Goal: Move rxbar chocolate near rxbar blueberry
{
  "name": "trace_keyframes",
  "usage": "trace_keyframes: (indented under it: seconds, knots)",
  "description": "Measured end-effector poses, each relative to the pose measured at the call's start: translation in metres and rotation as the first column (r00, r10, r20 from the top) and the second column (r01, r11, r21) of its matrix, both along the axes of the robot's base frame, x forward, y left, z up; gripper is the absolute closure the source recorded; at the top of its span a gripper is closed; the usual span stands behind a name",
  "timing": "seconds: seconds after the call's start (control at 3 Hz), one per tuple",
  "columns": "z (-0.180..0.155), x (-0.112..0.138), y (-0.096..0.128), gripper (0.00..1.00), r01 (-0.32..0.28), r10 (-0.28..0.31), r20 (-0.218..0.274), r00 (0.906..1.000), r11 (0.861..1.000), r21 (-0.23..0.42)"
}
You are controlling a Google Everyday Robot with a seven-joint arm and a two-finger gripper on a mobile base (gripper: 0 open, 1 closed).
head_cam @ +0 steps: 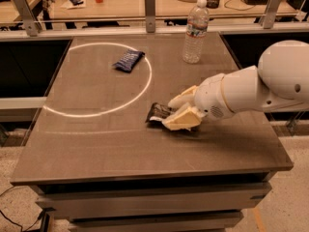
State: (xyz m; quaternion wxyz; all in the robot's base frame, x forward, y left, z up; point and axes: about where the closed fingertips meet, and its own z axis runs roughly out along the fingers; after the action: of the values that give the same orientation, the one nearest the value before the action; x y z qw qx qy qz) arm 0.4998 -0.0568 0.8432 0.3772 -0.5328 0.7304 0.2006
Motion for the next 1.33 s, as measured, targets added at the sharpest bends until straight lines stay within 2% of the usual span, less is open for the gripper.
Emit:
trace_keyframes:
  seconds: [0.33, 0.67, 1.0, 1.33]
  knots:
    - [0.026, 0.015, -0.01, 1.0, 0.095, -0.098, 0.068, 0.9929, 0.994, 0.048]
    - [0.04, 0.034, -0.022, 1.0, 0.191, -0.198, 0.1, 0.9752, 0.979, 0.073]
    - [0.044, 0.059, -0.026, 1.0, 0.272, -0.284, 0.09, 0.9547, 0.954, 0.126]
    - [0.041, 0.089, -0.022, 1.0, 0.332, -0.346, 0.059, 0.9364, 0.928, 0.169]
